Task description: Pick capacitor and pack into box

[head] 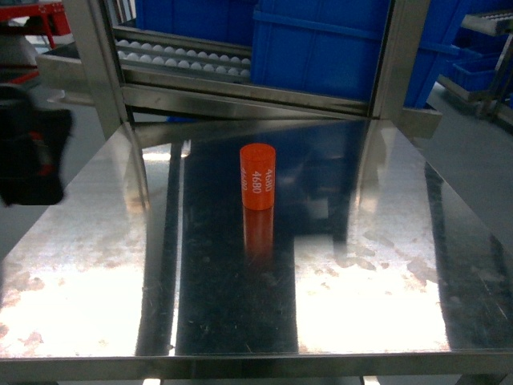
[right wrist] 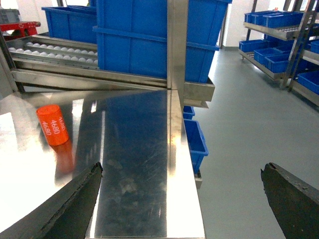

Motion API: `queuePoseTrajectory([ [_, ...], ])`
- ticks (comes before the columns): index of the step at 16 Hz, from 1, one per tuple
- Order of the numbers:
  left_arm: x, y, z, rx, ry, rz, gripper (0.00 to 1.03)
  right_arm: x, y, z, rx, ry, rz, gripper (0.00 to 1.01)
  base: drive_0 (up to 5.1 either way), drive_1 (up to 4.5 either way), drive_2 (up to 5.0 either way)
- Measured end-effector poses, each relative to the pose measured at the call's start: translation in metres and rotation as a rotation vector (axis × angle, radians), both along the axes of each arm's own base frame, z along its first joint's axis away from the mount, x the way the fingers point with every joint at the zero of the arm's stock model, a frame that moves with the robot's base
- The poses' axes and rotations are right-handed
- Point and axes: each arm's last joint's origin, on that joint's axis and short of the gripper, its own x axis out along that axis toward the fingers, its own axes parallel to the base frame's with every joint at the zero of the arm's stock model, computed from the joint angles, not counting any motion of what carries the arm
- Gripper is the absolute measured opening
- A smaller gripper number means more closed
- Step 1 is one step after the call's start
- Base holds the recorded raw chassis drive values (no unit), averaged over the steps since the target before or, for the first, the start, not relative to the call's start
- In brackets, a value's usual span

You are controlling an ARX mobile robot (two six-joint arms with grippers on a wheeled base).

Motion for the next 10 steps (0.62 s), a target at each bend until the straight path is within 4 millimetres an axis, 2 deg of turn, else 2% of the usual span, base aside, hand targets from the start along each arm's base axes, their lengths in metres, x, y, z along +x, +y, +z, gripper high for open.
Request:
queuePoseTrajectory([
  [2,0.024,-0.026,-0.01,0.007,0.061,-0.09,0.98,0.0,0.0,0.0,0.0,0.0,0.0,0.98,0.0,0.0,0.0],
  [4,0.03,-0.034,-0.013,0.009,0.072,-0.12,0.98,0.0,0.0,0.0,0.0,0.0,0.0,0.98,0.0,0.0,0.0],
  [7,0.069,-0.075,-0.031,0.032,0.116,-0.229,0.98,0.0,0.0,0.0,0.0,0.0,0.0,0.98,0.0,0.0,0.0],
  [10,0.103,-0.094,-0.053,0.055,0.16,-0.248,0.98,0.0,0.0,0.0,0.0,0.0,0.0,0.98,0.0,0.0,0.0],
])
